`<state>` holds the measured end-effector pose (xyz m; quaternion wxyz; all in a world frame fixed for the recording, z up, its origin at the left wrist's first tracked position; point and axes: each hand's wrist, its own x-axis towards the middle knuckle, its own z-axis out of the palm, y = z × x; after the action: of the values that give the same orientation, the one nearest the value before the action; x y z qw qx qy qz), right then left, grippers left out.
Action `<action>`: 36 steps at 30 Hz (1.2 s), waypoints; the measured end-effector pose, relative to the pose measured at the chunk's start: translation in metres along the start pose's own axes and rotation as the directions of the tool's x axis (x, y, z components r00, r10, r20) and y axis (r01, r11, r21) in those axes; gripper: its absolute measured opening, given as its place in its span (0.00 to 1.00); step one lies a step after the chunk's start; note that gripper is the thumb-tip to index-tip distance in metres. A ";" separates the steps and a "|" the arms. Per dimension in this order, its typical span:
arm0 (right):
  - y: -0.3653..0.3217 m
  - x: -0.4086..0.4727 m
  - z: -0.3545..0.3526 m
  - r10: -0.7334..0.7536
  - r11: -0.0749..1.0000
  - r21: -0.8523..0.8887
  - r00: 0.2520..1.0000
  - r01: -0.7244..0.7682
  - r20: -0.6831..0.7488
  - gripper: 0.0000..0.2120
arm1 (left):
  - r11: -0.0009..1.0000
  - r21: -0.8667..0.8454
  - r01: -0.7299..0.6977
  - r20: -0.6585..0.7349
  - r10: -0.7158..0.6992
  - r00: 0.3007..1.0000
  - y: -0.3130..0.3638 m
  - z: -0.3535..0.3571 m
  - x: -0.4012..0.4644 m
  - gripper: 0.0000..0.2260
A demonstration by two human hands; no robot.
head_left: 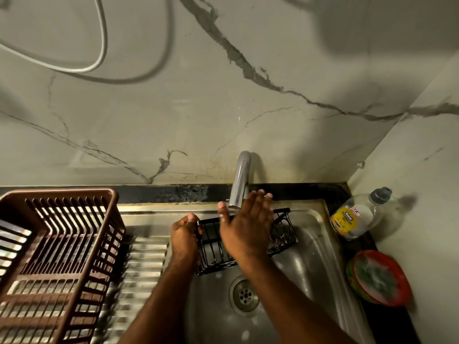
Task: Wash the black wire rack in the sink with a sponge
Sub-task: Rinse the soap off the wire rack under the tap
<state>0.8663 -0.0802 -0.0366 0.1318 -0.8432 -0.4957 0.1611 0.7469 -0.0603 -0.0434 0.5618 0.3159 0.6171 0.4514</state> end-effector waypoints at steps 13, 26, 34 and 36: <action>0.046 0.036 0.007 0.200 0.980 -0.007 0.980 -0.200 -0.006 0.50 | 0.999 -0.035 0.037 0.000 -0.037 0.999 -0.005 -0.021 0.011 0.20; -0.028 -0.014 0.018 -0.052 0.998 -0.037 0.997 0.054 0.050 0.48 | 0.991 -0.065 0.120 0.006 -0.120 0.993 -0.002 -0.008 0.010 0.19; 0.036 0.038 0.007 0.200 0.979 -0.038 0.979 -0.199 0.044 0.48 | 0.988 0.061 0.141 -0.004 -0.141 0.990 0.011 0.001 0.019 0.17; 0.045 0.042 0.006 0.253 0.967 -0.016 0.966 -0.252 0.054 0.48 | 0.989 0.075 0.125 -0.005 -0.125 0.992 0.015 0.007 0.019 0.16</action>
<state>0.9194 -0.0641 -0.0652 0.0928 -0.8953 -0.3884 0.1976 0.7491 -0.0358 -0.0370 0.5766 0.2974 0.6524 0.3918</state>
